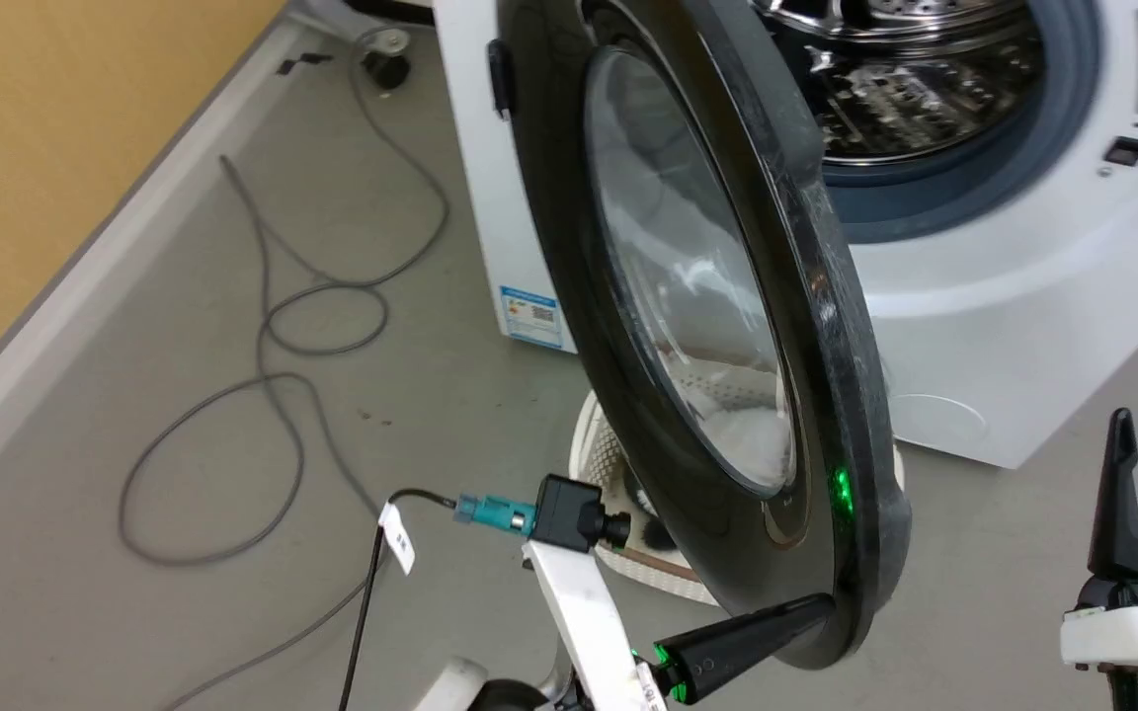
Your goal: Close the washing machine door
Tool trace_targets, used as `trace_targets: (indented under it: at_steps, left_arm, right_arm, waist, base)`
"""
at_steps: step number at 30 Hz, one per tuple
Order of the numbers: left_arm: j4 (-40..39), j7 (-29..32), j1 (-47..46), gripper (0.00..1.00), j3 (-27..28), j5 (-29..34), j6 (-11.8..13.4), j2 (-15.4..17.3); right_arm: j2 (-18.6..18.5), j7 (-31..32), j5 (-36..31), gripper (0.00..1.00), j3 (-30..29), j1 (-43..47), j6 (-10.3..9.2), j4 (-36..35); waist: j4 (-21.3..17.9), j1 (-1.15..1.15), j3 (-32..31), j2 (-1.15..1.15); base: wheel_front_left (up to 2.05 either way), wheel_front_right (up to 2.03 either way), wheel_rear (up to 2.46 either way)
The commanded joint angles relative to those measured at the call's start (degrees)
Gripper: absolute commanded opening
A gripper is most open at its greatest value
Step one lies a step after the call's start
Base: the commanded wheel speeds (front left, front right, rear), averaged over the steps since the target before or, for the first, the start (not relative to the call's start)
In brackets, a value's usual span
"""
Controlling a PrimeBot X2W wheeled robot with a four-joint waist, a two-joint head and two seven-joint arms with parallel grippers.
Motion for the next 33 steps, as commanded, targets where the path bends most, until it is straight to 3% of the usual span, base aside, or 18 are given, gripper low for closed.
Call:
trace_targets:
  at_steps: [1,7,14,18,19,22,23,27,28,29,30,33]
  left_arm:
    - [0.46,-1.69,-0.63,0.0,-0.8,-0.09,-0.25,0.81]
    - [-1.14,-12.64,-2.15,0.0,-2.29,3.51,-0.25,4.92]
    - [1.28,-37.49,-7.46,0.0,-4.36,20.06,-0.25,13.79]
    - [7.27,-45.74,-9.28,0.0,-1.94,29.86,0.51,15.35]
    - [8.05,-46.16,-9.36,0.0,-0.3,32.14,1.57,15.04]
    - [7.2,-46.41,-8.91,0.0,7.96,42.68,8.05,13.47]
    - [7.2,-46.41,-8.91,0.0,7.96,42.68,8.05,13.47]
    - [4.31,-46.44,-5.11,0.0,15.96,56.55,15.33,11.11]
    - [3.79,-46.44,-1.88,0.0,19.64,63.22,19.07,9.74]
    - [4.17,-46.44,-0.85,0.6,20.12,65.71,20.08,9.88]
    - [4.2,-46.45,0.0,1.0,20.19,68.17,21.01,9.87]
    - [5.04,-46.45,2.8,1.0,21.46,70.5,22.26,7.9]
  right_arm:
    - [0.11,-0.26,0.54,1.0,0.17,-0.41,0.05,0.1]
    - [0.11,-0.26,0.68,1.0,0.93,0.41,0.05,-0.11]
    - [0.11,-0.26,0.85,1.0,1.34,1.41,0.05,-0.56]
    - [0.11,-0.26,1.44,1.0,1.64,2.35,0.05,-0.7]
    - [0.11,-0.26,1.53,1.0,1.68,2.55,0.05,-0.79]
    - [0.11,-0.26,1.87,1.0,1.62,3.03,0.05,-0.94]
    - [0.11,-0.26,1.87,1.0,1.62,3.03,0.05,-0.94]
    - [0.11,-0.26,2.11,1.0,1.55,3.2,0.05,-1.09]
    - [0.11,-0.26,2.13,1.0,1.53,3.25,0.05,-1.2]
    - [0.11,-0.26,2.15,1.0,1.55,3.23,0.05,-1.24]
    - [0.11,-0.26,2.34,1.0,1.57,3.19,0.05,-1.25]
    - [0.11,-0.26,3.23,1.0,1.57,2.98,0.05,-0.81]
  waist:
    - [-0.82,0.0,-0.47,0.0]
    - [-1.22,0.0,-2.01,0.0]
    - [-0.87,0.0,-4.21,0.0]
    - [-0.5,0.0,-5.26,0.0]
    - [-0.43,0.0,-5.46,0.0]
    - [-0.26,0.0,-5.83,0.0]
    - [-0.26,0.0,-5.83,0.0]
    - [-0.16,0.0,-6.03,0.0]
    - [-0.01,0.0,-6.19,0.0]
    - [0.05,0.0,-6.2,0.0]
    - [0.14,0.0,-6.2,0.0]
    - [0.42,0.0,-6.12,0.0]
  base:
    - [0.0,0.0,0.0]
    - [0.0,0.0,0.0]
    - [0.0,0.0,0.0]
    - [0.0,0.0,0.0]
    - [0.0,0.0,0.0]
    - [0.0,0.0,0.0]
    - [0.0,0.0,0.0]
    - [0.0,0.0,0.0]
    - [0.0,0.0,0.0]
    - [0.0,0.0,0.0]
    - [0.0,0.0,0.0]
    - [0.0,0.0,0.0]
